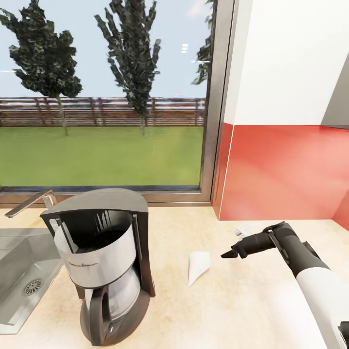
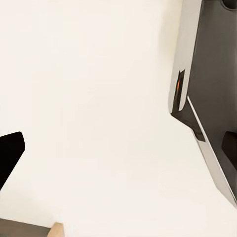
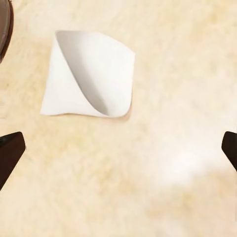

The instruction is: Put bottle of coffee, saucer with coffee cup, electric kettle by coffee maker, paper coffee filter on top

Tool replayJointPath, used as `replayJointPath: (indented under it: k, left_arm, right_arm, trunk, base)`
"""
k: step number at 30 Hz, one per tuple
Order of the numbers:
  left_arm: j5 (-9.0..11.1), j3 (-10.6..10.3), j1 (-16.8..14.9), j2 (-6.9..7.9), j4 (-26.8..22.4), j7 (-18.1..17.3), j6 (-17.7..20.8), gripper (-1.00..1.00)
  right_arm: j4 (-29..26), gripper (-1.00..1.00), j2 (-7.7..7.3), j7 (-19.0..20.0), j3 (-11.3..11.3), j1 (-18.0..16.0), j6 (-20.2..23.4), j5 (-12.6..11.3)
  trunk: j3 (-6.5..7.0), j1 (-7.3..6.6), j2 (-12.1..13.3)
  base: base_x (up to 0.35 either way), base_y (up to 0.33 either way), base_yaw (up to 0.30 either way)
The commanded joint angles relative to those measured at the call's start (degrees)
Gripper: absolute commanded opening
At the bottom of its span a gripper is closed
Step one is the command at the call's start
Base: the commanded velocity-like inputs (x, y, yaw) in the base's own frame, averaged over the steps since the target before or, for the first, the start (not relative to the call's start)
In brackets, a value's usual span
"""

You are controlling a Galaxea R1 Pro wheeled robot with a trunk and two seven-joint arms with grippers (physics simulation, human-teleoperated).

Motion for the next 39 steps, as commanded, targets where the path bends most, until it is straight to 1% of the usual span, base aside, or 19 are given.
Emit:
replayJointPath:
  k: [1,3,5,8,14,24,39]
  left_arm:
    - [-0.01,0.42,-0.05,0.01,0.11,-0.04,-0.31,1.0]
    - [-0.01,0.42,-0.06,-0.03,0.12,-0.04,-0.31,1.0]
    - [-0.01,0.42,-0.06,-0.04,0.13,-0.04,-0.31,1.0]
    - [-0.01,0.42,-0.04,-0.05,0.17,0.01,-0.32,1.0]
    - [-0.01,0.42,-0.04,-0.06,0.2,0.03,-0.31,1.0]
    - [-0.01,0.42,-0.03,-0.09,0.2,0.02,-0.32,1.0]
    - [-0.01,0.42,-0.03,-0.11,0.2,0.03,-0.31,1.0]
  right_arm:
    - [-0.1,1.0,0.14,0.3,0.15,-0.05,0.5,0.24]
    - [-0.21,1.0,1.13,0.38,0.62,-0.05,0.5,0.24]
    - [-0.36,1.0,2.07,0.42,1.57,-0.05,0.5,0.28]
    - [-0.57,1.0,2.8,0.44,3.03,-0.05,0.5,0.28]
    - [-1.72,1.0,3.97,0.37,3.66,-0.05,0.5,0.32]
    - [-2.77,1.0,4.42,0.35,3.73,-0.05,0.5,0.32]
    - [-2.66,1.0,4.38,0.25,3.72,-0.05,0.46,0.34]
  trunk:
    - [-0.12,0.04,-0.12]
    - [-0.12,0.04,-0.12]
    - [-0.12,0.04,-0.12]
    - [-0.12,0.04,-0.12]
    - [-0.12,0.04,-0.12]
    - [-0.12,0.04,-0.12]
    - [-0.12,0.04,-0.12]
  base:
    - [0.0,0.0,0.0]
    - [0.0,0.0,0.0]
    - [0.0,0.0,0.0]
    - [0.0,0.0,0.0]
    - [0.0,0.0,0.0]
    - [0.0,0.0,0.0]
    - [0.0,0.0,0.0]
